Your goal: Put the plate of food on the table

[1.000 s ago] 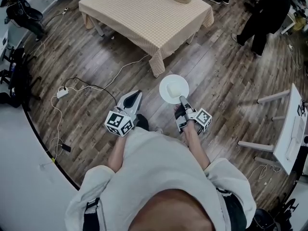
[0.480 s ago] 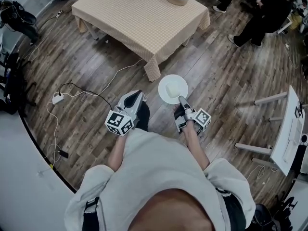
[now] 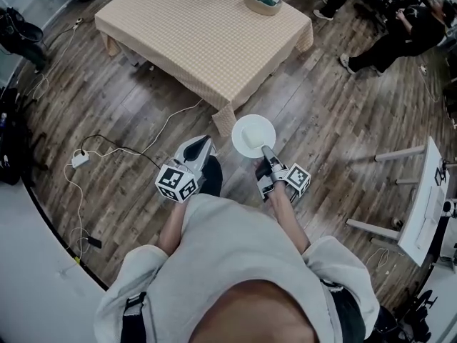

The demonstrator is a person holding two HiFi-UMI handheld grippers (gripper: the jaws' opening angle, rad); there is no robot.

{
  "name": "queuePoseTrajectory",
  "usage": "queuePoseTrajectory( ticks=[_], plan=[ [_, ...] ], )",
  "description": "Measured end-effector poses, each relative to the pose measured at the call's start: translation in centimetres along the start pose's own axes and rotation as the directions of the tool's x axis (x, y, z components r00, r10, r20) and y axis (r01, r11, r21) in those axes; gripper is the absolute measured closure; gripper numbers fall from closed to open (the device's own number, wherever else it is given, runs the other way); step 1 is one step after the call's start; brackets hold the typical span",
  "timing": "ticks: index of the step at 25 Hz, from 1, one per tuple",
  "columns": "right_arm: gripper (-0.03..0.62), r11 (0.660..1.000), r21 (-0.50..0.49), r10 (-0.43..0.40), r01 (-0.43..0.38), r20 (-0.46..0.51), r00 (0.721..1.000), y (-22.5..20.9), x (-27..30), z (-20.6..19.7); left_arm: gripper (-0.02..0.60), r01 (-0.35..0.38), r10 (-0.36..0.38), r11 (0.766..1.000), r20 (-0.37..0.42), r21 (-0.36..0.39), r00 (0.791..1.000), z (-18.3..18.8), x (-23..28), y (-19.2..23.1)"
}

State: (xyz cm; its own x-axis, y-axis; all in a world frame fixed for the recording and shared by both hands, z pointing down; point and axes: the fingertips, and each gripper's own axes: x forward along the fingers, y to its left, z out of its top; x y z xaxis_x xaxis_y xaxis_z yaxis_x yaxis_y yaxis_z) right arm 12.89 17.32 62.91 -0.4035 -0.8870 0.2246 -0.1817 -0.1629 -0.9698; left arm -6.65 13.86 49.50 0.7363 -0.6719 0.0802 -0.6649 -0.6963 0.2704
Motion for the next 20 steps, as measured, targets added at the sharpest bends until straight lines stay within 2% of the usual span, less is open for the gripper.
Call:
queuePoseTrajectory(
  ticks=[11,20],
  plan=[
    [0.582,1.000,-0.021,-0.017,0.017,0.007,1.000,4.6,14.2,3.8,0.572,0.030,-0.030,0.999,-0.004,-0.022,1.000,5.3,7.8,12.4],
    [0.582,0.999,-0.039,-0.005,0.006,0.026,1.000,8.0,23.1,6.8,0.572,0.039,-0.039,0.999,0.008,-0.034,0.999,8.2,12.2,19.7]
  ],
)
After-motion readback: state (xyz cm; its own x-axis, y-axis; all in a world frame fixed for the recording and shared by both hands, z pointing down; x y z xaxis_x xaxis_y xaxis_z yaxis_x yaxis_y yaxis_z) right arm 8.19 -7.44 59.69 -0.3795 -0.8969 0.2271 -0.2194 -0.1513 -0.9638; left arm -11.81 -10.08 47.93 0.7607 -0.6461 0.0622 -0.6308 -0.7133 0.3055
